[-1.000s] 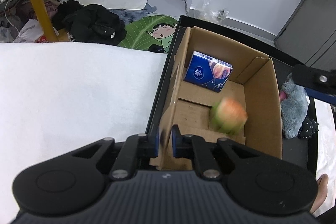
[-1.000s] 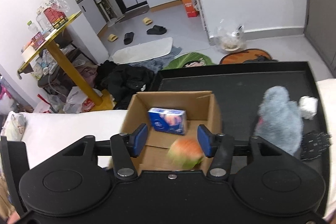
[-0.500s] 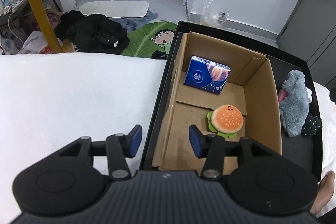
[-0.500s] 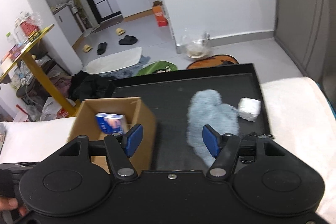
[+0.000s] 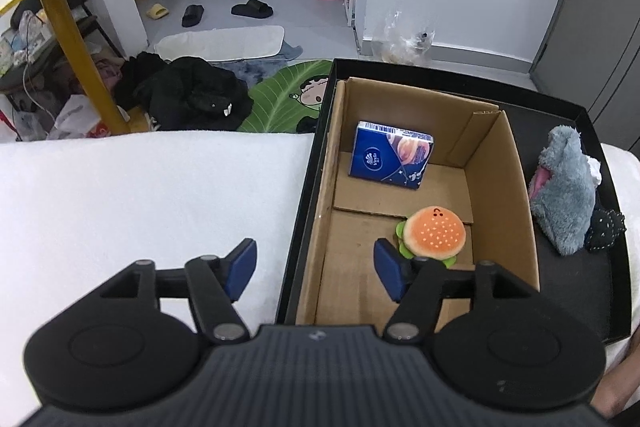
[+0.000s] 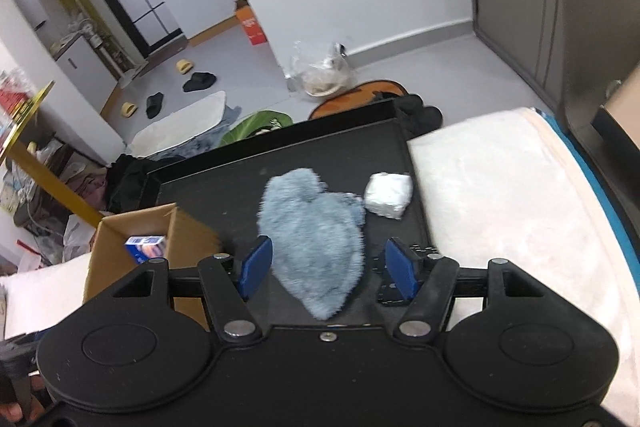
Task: Organize soft objects
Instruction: 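Move the right gripper to the black star plush and grasp it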
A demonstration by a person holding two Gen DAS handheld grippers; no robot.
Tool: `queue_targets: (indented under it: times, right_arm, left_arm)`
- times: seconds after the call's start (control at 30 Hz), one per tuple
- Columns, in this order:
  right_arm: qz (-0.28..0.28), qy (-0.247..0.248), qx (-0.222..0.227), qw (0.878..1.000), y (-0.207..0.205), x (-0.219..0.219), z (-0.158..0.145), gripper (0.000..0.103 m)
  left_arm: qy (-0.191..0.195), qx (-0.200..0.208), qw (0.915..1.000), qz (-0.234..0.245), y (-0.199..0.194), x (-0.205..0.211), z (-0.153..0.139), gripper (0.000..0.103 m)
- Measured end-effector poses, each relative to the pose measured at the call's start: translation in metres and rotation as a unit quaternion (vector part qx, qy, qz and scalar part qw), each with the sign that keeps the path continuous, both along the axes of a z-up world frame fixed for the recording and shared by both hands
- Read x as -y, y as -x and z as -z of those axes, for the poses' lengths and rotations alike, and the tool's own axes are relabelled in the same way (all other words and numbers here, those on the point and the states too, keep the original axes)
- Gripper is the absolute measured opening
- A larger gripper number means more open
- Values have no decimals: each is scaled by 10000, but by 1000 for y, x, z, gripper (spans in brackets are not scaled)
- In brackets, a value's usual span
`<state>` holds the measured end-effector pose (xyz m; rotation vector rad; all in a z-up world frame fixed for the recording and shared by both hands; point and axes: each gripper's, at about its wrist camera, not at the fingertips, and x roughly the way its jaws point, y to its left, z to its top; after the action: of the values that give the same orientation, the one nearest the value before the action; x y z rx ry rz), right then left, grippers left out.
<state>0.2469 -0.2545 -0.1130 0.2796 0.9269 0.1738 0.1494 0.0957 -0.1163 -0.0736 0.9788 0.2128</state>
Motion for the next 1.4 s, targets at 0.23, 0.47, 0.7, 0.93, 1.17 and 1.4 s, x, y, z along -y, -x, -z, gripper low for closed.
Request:
queue_targets:
  times: [0.23,0.47,0.7,0.93,1.17,1.4]
  right_arm:
    - [100,-209,-287,9993,-16,18,16,69]
    - [149,-296,-569,9978,-26,25,39,56]
    - [421,-413,-937,9939,-45,44,61,56]
    - [121,268,-1036,9942,-55,29,78,56]
    - [-352,1187,-932,9879,-54,1,87,56]
    - [-783,2011,-815,9730,-50,-24,98,49]
  left_arm:
    - [-91,-43,9999,26,-2,3,1,66]
    - [-132,-80,9999,48,-4,5,2,66]
    - [-184,-121,9997,54,-6,7,3,66]
    - [-253,-159,9995,70,-8,9,5,66]
    - [-246,-195,9995,78,-9,8,5,66]
    - [-267,-218,9994,97,-10,10,5,66]
